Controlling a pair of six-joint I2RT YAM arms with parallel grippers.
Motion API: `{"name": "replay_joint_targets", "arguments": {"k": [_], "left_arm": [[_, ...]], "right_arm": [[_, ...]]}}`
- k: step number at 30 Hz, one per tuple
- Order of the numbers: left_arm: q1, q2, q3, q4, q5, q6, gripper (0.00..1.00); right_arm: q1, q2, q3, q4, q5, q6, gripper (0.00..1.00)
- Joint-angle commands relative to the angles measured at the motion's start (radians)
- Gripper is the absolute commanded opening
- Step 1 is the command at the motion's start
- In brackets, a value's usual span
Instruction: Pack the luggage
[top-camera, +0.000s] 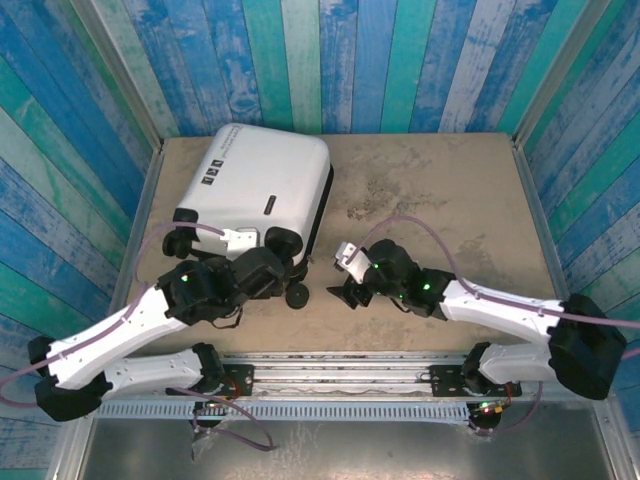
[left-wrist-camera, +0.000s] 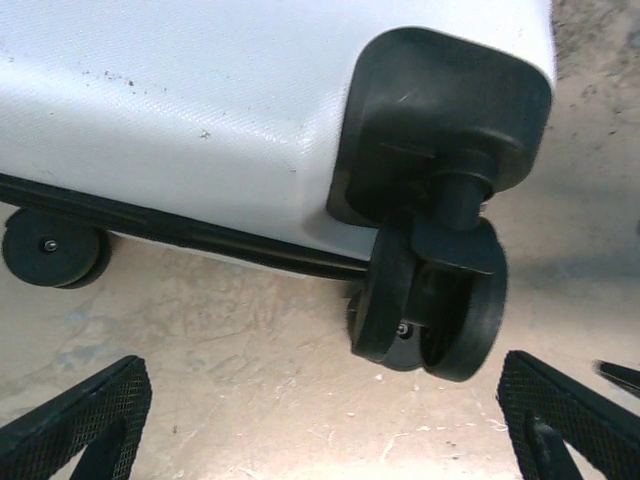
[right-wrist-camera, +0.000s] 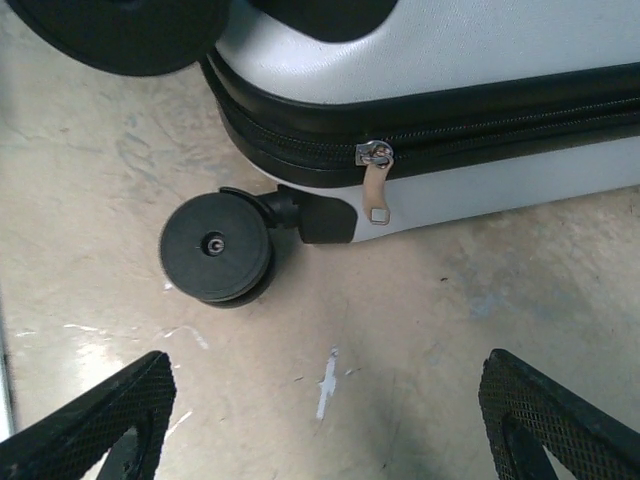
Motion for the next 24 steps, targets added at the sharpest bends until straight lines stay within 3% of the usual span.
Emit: {"name": "replay_joint_targets", "arguments": {"k": [1, 7, 14, 18, 24], "left_arm": [[0.009, 0.028, -0.01, 0.102, 0.09, 0.063, 0.93], [0.036, 0.138, -0.005, 0.156, 0.182, 0.1, 0.93], [0.163, 0.198, -0.009, 0.141, 0.196, 0.094, 0.94], [0.198, 0.198, -0.002, 0.166, 0.198, 0.113, 1.0], [0.203, 0.227, -0.007, 0.249, 0.272, 0.133, 0.83]], "right_arm": [[-0.056, 0.069, 0.036, 0.127, -0.111, -0.135, 0.8], [-0.173, 0.194, 0.114, 0.124, -0.342, -0.162, 0.73], [-0.187, 0.344, 0.204, 0.121, -0.507, -0.193, 0.73], [-0.188, 0.405, 0.234, 0.136, -0.559, -0.206, 0.73], [-0.189, 0.466, 0.27, 0.143, -0.599, -0.222, 0.72]]}}
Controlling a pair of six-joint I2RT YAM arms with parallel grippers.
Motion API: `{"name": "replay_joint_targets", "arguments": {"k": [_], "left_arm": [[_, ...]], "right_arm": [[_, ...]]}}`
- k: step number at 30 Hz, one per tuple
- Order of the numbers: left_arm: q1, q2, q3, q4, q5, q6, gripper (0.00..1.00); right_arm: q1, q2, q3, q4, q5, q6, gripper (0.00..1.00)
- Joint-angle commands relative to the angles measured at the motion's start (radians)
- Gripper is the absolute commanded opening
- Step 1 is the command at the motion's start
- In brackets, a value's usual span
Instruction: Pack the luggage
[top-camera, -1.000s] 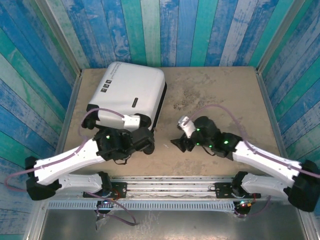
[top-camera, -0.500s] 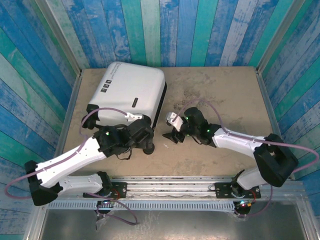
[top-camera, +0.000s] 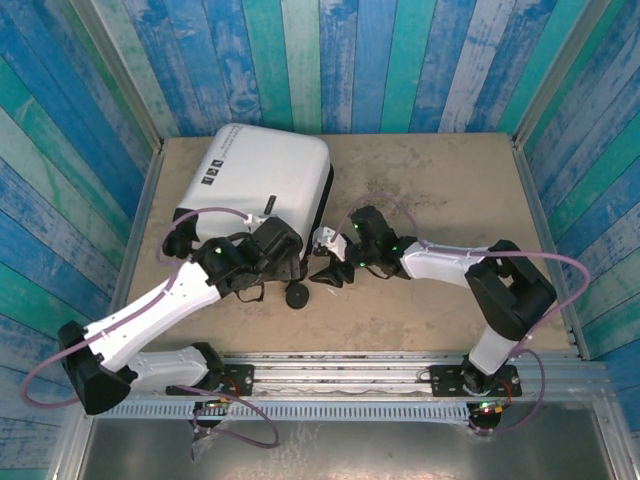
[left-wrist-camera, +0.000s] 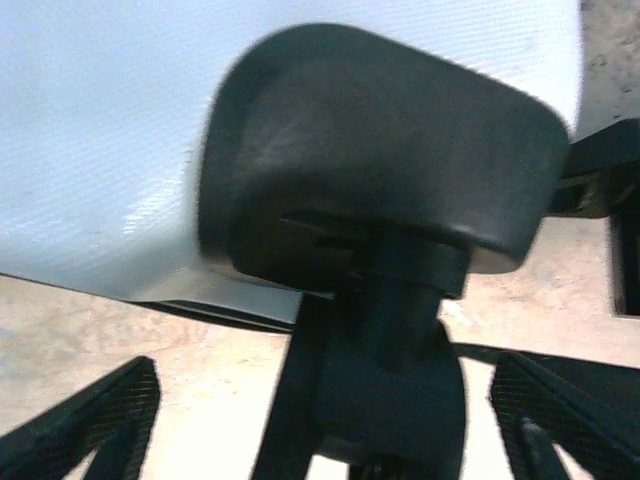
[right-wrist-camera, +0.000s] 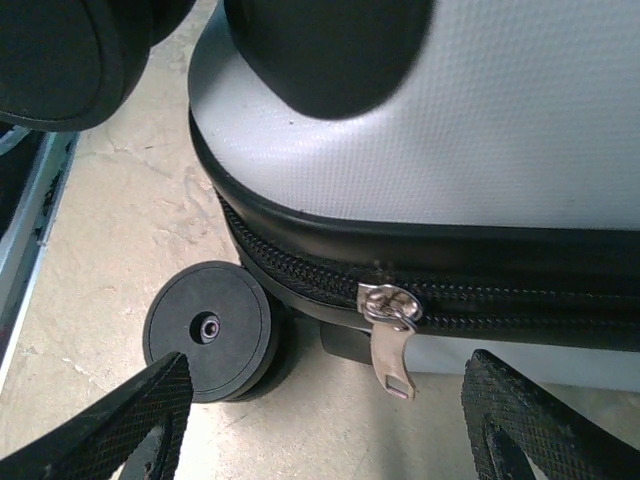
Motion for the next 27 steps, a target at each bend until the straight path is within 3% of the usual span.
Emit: {"name": "replay_joint_targets", "arguments": {"k": [1, 9, 17, 27], "left_arm": [[0.004, 0.041, -0.004, 0.055, 0.056, 0.023, 0.81], [0.004, 0.062, -0.003, 0.069, 0.086, 0.027, 0.79], [0.004, 0.09, -0.013, 0.068, 0.1, 0.03, 0.77], [0.004, 0.044, -0.034, 0.054, 0.096, 0.025, 0.72]], "right_arm": [[-0.006, 0.035, 0.038, 0.022, -0.048, -0.019, 0.71], [-0.027, 0.089, 0.052, 0.066, -0.062, 0.027, 0.6], [-0.028, 0.113, 0.049, 0.131, -0.089, 0.083, 0.44], [-0.029, 0.121, 0.05, 0.147, -0.098, 0.143, 0.07]]}}
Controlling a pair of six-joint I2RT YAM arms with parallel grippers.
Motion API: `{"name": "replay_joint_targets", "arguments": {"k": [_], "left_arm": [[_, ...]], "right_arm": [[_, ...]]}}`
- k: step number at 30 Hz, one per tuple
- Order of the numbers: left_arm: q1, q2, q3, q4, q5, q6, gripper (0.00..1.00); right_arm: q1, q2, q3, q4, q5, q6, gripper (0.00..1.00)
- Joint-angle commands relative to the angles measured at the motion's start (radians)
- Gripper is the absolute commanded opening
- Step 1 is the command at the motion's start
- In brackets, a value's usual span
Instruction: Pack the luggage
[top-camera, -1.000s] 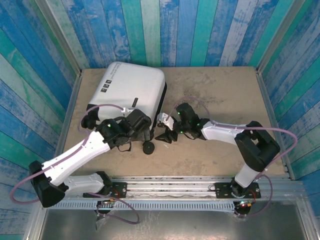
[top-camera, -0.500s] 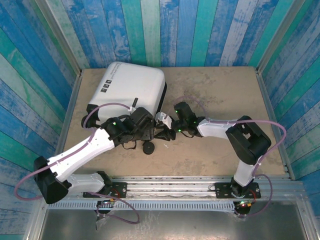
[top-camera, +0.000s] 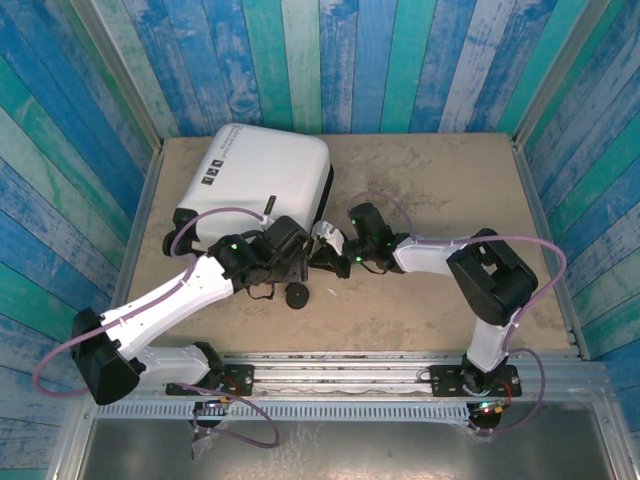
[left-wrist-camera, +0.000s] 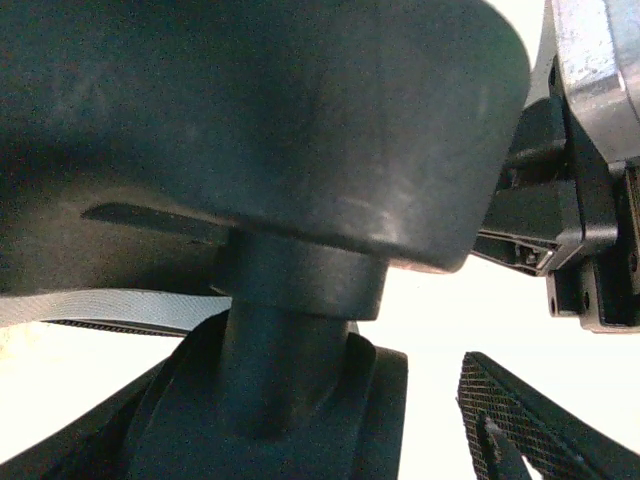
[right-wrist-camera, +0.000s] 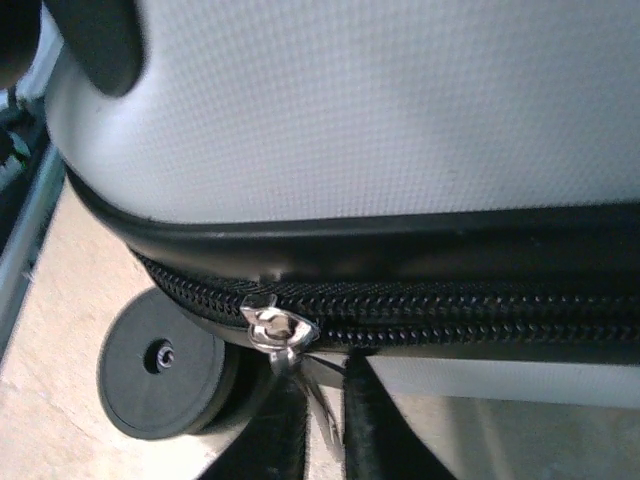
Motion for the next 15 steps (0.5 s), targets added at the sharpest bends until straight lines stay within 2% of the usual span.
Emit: {"name": "replay_joint_targets", "arguments": {"k": [1, 2, 6, 13, 15], "left_arm": [[0.003, -0.031, -0.016, -0.007, 0.006, 0.002, 0.71], [0.003, -0.035, -0.018, -0.011, 0.005, 0.002, 0.7], [0.003, -0.045, -0.022, -0.011, 0.0, 0.006, 0.58], [0.003, -0.018, -0.04, 0.006, 0.017, 0.032, 0.1], [0.003, -0.01, -0.046, 0.016, 0.037, 0.055, 0.0]], "right_arm": [[0.005, 0.004, 0.014, 0.055, -0.026, 0.037, 0.04], [0.004, -0.002, 0.012, 0.055, -0.02, 0.048, 0.01], [0.005, -0.026, 0.017, 0.013, 0.012, 0.083, 0.01], [-0.01, -0.056, 0.086, -0.2, 0.157, 0.149, 0.01], [-0.036, -0.04, 0.124, -0.259, 0.193, 0.198, 0.01]]}}
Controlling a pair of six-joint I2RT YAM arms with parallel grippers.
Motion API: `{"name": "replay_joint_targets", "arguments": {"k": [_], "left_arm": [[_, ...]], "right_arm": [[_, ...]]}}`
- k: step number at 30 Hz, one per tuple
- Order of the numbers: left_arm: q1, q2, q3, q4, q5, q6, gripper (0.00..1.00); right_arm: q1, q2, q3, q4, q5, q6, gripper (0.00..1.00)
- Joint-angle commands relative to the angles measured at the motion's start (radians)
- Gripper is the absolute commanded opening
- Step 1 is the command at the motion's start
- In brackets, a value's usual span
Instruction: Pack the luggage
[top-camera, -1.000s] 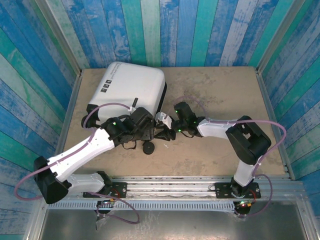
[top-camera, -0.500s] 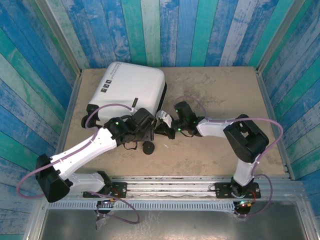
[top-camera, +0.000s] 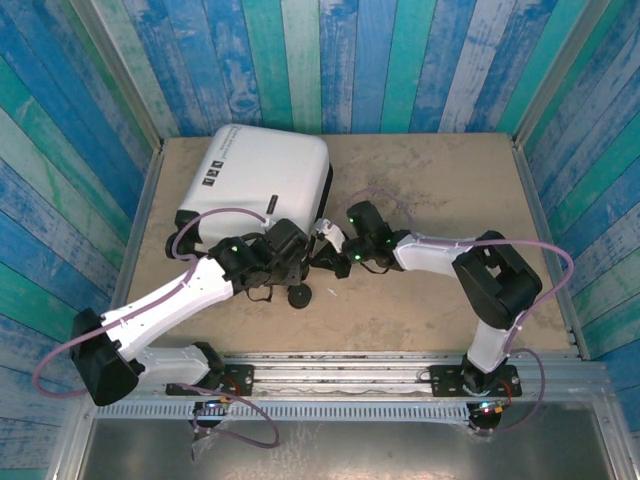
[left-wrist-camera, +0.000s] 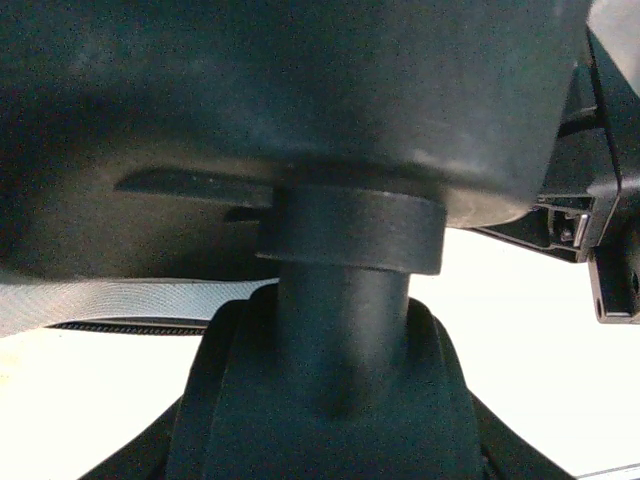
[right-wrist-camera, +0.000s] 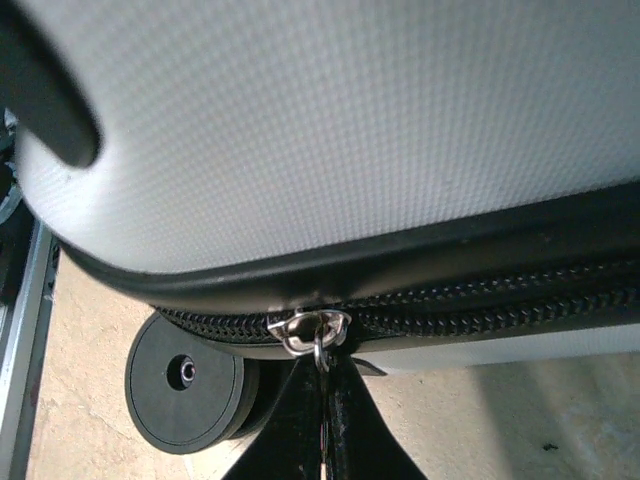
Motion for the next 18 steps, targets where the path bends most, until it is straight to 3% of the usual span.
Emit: {"name": "replay_joint_targets", "arguments": {"k": [1, 12, 18], "left_arm": [[0.001, -0.002, -0.024, 0.01, 0.048, 0.011, 0.0], [0.001, -0.031, -0.071, 0.066, 0.122, 0.183, 0.0], [-0.008, -0.064, -0.081, 0.111, 0.16, 0.276, 0.0]], "right_arm": [[-0.057, -0.002, 0.09, -0.114, 0.117, 0.102, 0.0], [-0.2, 0.032, 0.221, -0.192, 0.271, 0.243, 0.0], [-0.347, 0.165, 0.403, -0.226, 0.287, 0.324, 0.0]]}}
